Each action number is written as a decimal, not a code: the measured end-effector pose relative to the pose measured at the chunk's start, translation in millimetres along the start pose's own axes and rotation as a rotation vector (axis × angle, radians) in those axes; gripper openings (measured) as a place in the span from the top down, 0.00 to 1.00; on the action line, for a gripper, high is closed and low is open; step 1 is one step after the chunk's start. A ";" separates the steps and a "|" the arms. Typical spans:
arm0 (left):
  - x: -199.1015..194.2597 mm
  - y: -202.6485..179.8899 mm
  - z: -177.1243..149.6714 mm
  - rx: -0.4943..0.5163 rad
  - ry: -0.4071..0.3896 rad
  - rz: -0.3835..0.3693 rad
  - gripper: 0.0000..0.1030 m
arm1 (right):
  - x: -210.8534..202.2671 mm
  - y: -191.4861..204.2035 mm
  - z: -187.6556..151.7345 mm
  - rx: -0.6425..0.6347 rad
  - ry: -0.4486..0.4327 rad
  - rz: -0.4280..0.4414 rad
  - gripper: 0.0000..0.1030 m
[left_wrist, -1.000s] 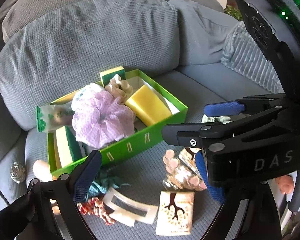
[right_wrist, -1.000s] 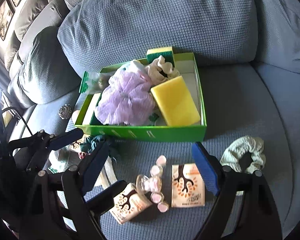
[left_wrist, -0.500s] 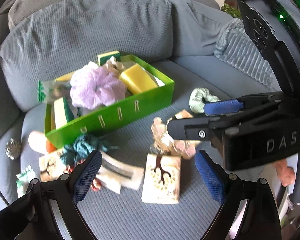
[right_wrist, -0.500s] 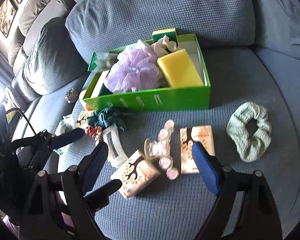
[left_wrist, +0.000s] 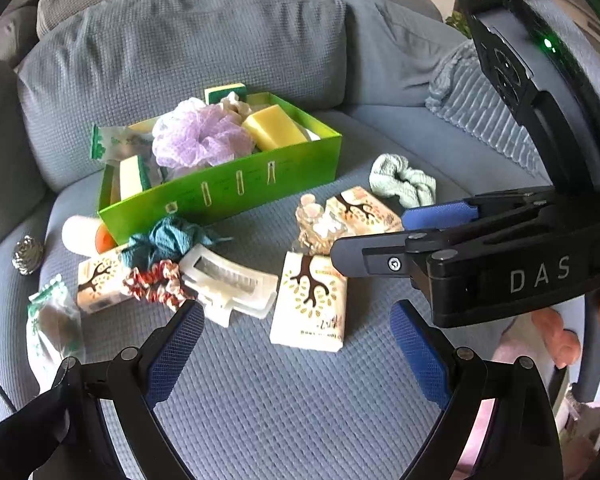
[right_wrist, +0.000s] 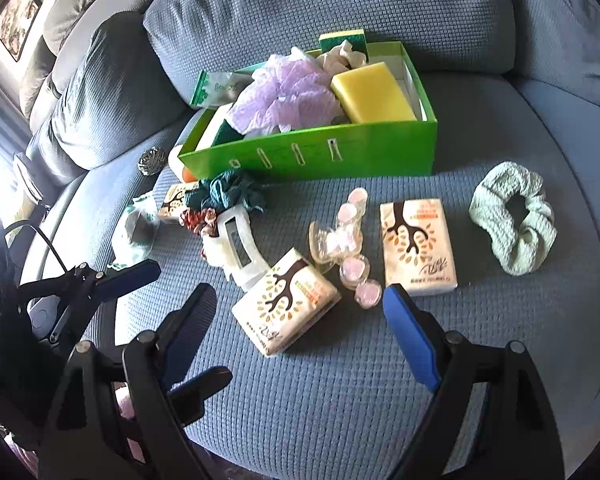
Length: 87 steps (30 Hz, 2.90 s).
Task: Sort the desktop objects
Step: 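Move the right tool to the white tree-print tissue pack, then close the right gripper on the tissue pack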
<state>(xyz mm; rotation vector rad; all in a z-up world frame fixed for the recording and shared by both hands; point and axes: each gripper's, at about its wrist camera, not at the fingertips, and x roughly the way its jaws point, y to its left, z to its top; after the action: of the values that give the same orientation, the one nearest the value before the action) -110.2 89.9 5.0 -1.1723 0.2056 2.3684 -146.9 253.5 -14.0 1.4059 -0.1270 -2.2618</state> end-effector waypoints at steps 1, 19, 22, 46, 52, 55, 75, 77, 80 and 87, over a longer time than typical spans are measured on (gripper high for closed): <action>0.6 -1.4 -2.1 0.005 0.005 0.006 0.08 | 0.0 0.3 -1.4 -0.001 0.001 0.000 0.17; 16.1 -2.0 -33.4 -0.043 0.041 -0.044 0.08 | 25.2 1.6 -30.2 0.019 0.065 0.018 0.17; 20.1 0.1 -35.0 -0.047 0.044 -0.050 0.08 | 28.7 1.3 -29.3 0.024 0.065 0.014 0.17; 56.5 11.5 -29.3 -0.097 0.079 -0.100 0.08 | 61.8 -7.3 -15.9 0.078 0.092 0.034 0.17; 62.4 12.8 -29.2 -0.095 0.078 -0.100 0.08 | 64.8 -1.9 -16.1 0.049 0.086 0.018 0.15; 63.0 13.8 -29.3 -0.102 0.069 -0.112 0.08 | 65.4 -1.6 -15.7 0.039 0.082 0.009 0.18; 65.4 13.1 -27.0 -0.115 0.044 -0.164 0.30 | 63.1 1.7 -14.9 0.036 0.050 0.033 0.50; 65.9 11.9 -26.8 -0.110 0.044 -0.164 0.30 | 62.3 1.0 -14.6 0.033 0.049 0.031 0.51; 65.5 11.4 -26.6 -0.124 0.042 -0.173 0.30 | 62.8 -0.4 -14.3 0.041 0.049 0.039 0.52; 64.8 14.5 -26.9 -0.138 0.038 -0.179 0.36 | 59.4 -2.1 -13.1 0.041 0.046 0.049 0.58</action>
<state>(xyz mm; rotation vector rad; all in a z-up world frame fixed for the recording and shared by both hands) -131.5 91.2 -63.4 -1.2443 -0.0500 2.2339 -157.9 231.7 -69.8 1.4584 -0.1916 -2.1977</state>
